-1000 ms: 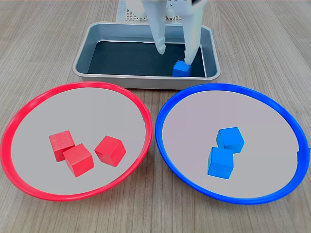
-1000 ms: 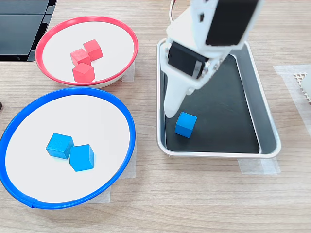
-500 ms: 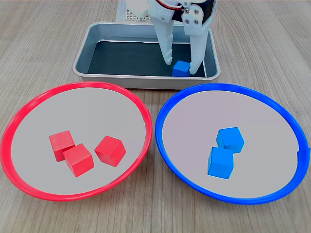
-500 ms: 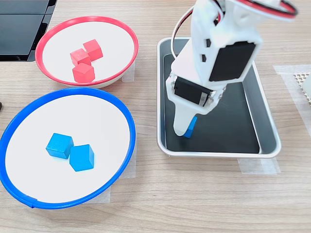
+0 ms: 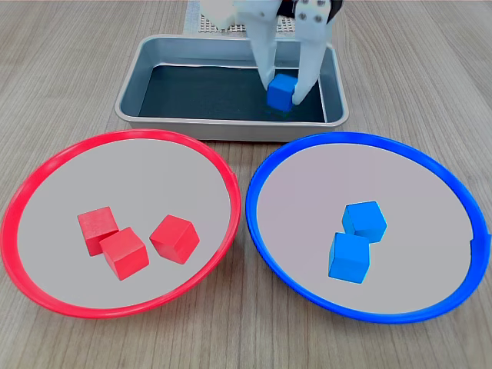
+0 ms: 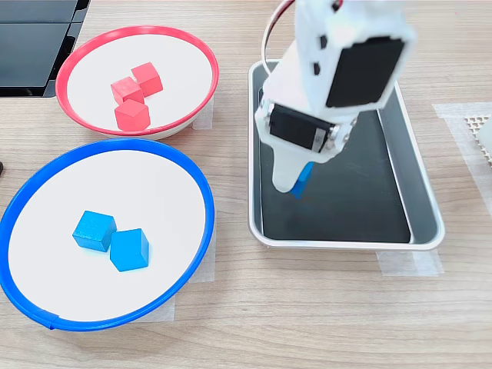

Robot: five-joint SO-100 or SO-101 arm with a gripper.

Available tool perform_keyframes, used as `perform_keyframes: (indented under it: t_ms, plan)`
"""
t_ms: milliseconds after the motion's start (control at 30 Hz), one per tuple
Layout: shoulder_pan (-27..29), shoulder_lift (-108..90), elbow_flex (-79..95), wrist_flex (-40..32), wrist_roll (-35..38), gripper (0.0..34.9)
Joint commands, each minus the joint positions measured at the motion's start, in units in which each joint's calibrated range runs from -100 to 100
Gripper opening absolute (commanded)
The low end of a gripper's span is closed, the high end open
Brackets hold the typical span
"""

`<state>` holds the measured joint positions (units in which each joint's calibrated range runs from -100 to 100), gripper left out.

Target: Resolve any anomalies and move all blocks to matching dishes

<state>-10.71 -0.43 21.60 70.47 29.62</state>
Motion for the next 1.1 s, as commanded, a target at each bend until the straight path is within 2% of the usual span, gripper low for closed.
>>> perform_keyframes:
  t_ms: [0,167,333,467,500,533,567,633,700,733,800,900,1067]
  plan:
    - [0.31,-2.77,-13.09,3.53,-4.0,0.3]
    - [0.12,5.42,-25.65,-3.57,-11.18,0.3]
    - [-0.26,16.25,-33.75,-8.03,-13.24,0.5]
    - [-0.26,21.11,-36.66,-10.18,-12.75,9.4]
    - [-0.35,21.79,-37.03,-10.34,-12.26,13.3]
    - [-0.44,22.13,-37.12,-10.75,-11.97,15.5]
    - [-0.44,21.96,-36.75,-11.33,-11.97,15.5]
    - [-0.54,20.26,-35.21,-12.16,-11.87,13.9]
    - [-0.63,17.44,-32.66,-13.31,-11.92,14.0]
    - [-0.63,15.56,-30.84,-14.55,-12.06,11.2]
    - [-0.26,9.25,-25.47,-17.52,-13.53,0.3]
    - [1.25,-2.09,-13.09,-24.13,-16.61,0.1]
    - [7.27,-28.7,23.87,-48.64,-27.59,0.0]
